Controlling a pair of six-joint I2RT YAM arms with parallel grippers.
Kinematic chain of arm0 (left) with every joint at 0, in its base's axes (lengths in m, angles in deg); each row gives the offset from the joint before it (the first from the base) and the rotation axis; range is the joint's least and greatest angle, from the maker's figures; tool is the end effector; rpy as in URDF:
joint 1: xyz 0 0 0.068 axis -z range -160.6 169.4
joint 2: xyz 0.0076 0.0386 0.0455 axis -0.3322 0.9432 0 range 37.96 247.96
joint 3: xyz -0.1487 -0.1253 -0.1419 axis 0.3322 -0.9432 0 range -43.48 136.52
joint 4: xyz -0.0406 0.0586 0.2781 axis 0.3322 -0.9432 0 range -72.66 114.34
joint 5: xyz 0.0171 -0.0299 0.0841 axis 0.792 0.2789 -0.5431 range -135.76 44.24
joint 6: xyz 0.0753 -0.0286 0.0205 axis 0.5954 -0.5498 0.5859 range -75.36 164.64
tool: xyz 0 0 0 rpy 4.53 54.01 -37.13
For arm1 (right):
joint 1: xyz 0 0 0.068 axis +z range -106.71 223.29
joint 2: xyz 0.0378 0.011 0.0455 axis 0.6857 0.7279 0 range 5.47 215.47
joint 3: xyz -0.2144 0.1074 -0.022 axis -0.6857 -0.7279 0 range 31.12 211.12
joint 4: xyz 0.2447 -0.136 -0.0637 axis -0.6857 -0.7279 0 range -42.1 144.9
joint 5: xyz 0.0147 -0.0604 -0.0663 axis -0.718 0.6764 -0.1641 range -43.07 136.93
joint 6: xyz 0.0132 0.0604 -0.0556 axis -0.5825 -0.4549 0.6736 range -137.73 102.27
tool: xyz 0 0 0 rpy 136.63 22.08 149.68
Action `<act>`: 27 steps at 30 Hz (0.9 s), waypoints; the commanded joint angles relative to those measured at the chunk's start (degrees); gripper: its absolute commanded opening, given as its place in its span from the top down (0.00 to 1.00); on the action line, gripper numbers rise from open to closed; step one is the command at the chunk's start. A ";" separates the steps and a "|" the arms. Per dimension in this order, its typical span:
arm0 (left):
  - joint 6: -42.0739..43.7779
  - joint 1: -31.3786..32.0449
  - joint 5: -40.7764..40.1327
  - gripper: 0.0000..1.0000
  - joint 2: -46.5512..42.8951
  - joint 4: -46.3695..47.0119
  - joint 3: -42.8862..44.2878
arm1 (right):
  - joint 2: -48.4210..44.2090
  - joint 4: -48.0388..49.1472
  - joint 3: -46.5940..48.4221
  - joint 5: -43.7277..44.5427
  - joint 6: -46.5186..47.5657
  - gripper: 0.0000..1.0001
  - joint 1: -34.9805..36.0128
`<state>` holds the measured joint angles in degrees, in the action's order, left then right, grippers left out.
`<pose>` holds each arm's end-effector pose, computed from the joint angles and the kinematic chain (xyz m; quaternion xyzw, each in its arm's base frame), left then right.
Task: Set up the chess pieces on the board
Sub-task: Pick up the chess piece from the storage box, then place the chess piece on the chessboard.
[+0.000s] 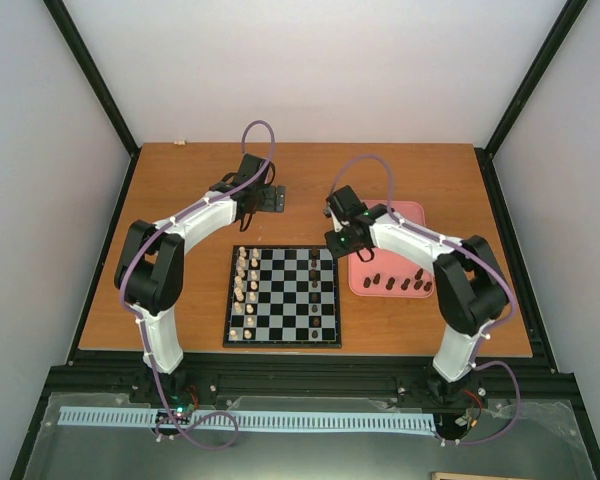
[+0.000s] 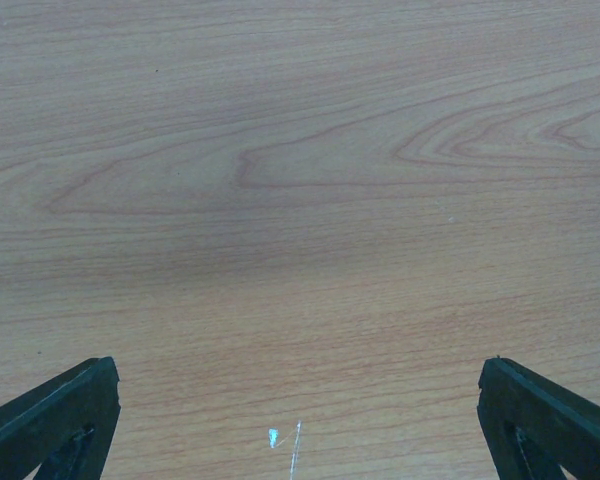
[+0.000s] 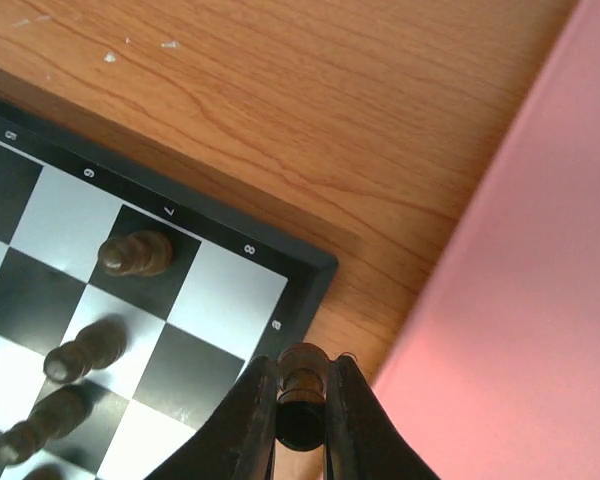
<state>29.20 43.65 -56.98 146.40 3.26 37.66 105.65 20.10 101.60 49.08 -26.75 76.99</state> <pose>0.4241 -0.1755 0.1523 0.0368 0.9302 -0.0341 0.3636 0.3260 0.2141 0.1257 -0.2044 0.9535 0.0633 0.2122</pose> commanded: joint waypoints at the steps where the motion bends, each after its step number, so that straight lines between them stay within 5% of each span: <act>1: -0.63 -0.25 -0.63 0.00 -0.38 -0.63 1.69 | 4.10 -0.28 3.68 -1.16 1.09 0.88 0.99; 27: -0.38 -0.26 -1.08 0.00 0.08 -0.37 1.81 | 11.94 -1.85 11.18 0.91 1.42 0.88 3.31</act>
<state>29.22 43.65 -57.35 146.40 3.26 37.64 116.95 19.84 111.45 48.30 -25.83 79.67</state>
